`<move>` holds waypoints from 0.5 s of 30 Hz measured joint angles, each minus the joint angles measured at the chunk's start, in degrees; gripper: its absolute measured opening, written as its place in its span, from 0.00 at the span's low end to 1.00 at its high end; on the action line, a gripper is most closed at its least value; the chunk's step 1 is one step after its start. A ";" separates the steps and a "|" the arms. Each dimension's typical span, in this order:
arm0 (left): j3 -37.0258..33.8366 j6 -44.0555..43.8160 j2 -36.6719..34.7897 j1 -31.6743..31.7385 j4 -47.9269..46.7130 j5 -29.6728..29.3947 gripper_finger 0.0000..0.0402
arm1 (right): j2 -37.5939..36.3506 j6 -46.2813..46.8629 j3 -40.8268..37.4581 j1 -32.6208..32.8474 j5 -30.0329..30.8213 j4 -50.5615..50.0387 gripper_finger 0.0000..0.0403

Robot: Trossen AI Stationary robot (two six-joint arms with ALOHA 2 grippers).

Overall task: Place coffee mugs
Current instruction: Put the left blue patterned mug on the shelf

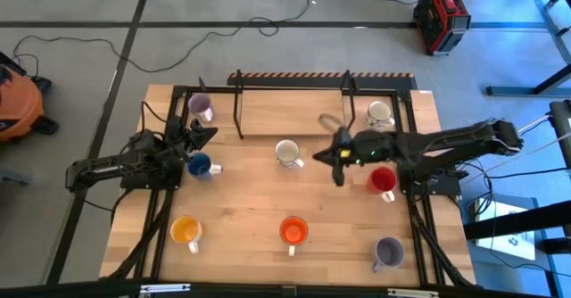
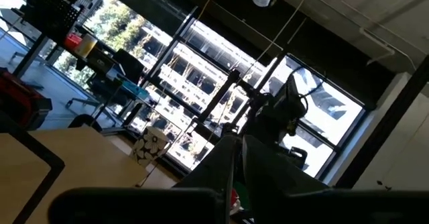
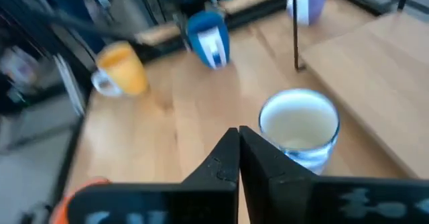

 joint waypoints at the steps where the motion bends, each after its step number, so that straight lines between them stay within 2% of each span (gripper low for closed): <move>1: 0.00 -0.05 0.00 0.01 0.07 -0.05 0.07 | 1.72 -0.09 0.98 0.94 1.24 -0.23 0.00; 6: 0.04 -0.02 0.02 0.00 -0.38 -0.33 0.07 | 6.71 -0.85 3.53 3.47 1.84 -2.10 0.00; 10: 0.04 -0.01 0.28 -0.04 -0.73 -0.57 0.07 | 9.79 4.52 3.47 3.17 0.28 -3.26 0.01; 12: 0.07 -0.01 0.32 -0.05 -0.96 -1.23 0.07 | 11.01 8.25 3.45 2.46 0.61 -3.26 0.05; 15: 0.07 0.00 0.33 -0.04 -0.99 -1.29 0.07 | 12.54 11.70 3.43 2.07 3.04 -3.33 0.16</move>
